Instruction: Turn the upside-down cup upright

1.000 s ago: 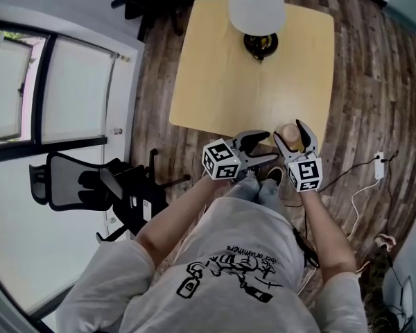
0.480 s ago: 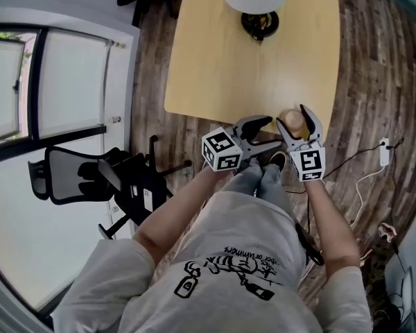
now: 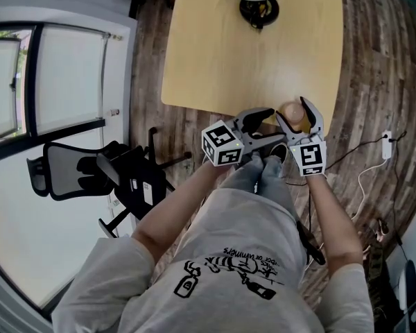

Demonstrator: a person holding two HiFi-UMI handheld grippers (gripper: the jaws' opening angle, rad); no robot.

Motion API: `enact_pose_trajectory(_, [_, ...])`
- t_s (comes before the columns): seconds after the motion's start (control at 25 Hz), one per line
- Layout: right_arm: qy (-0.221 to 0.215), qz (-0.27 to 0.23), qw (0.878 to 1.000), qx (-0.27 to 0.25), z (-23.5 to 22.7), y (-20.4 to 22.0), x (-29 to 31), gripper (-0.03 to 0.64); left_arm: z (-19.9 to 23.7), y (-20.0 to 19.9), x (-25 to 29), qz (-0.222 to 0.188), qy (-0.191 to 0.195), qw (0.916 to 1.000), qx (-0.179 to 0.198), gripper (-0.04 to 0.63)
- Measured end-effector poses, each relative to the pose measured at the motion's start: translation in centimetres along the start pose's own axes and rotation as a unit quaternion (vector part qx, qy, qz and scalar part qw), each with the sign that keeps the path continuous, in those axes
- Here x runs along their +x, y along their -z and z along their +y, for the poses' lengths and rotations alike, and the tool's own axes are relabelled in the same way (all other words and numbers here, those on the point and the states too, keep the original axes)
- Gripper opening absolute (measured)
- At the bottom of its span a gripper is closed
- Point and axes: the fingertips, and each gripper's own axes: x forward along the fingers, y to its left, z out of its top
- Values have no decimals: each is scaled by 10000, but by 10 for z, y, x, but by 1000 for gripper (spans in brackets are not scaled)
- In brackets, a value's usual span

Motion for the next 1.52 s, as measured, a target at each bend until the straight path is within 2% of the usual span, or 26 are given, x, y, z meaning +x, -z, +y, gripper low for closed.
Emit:
enact_pose_trajectory(0.4, [-28, 40, 10000, 10, 2, 9, 0, 324, 4, 6, 0, -8, -56, 10000, -19, 313])
enact_pose_trajectory(0.64, [-87, 26, 9997, 205, 0, 9, 0, 334, 4, 4, -2, -74, -94, 9999, -23, 313])
enact_pose_trajectory(0.88, [-104, -207, 9995, 218, 1, -26, -14, 337, -5, -12, -9, -220, -83, 9997, 63, 316])
enact_pose_trajectory(1.04, [-239, -353, 9982, 428, 8, -61, -36, 334, -27, -34, -16, -398, 78, 9991, 153, 314])
enact_pose_trajectory(1.12, [-326, -390, 9968, 621, 10, -73, -48, 331, -39, -48, -21, -559, 130, 9979, 310, 283])
enact_pose_trajectory(1.2, [-332, -398, 9952, 827, 13, -83, -62, 292, -50, -58, -28, -689, 110, 9962, 516, 223])
enact_pose_trajectory(1.4, [-334, -368, 9926, 1108, 21, -102, -96, 113, -75, -72, -44, -788, -18, 9939, 773, 90])
enact_pose_trajectory(1.52, [-269, -440, 9913, 1214, 22, -120, -111, 60, -86, -83, -49, -811, -214, 9923, 912, 36])
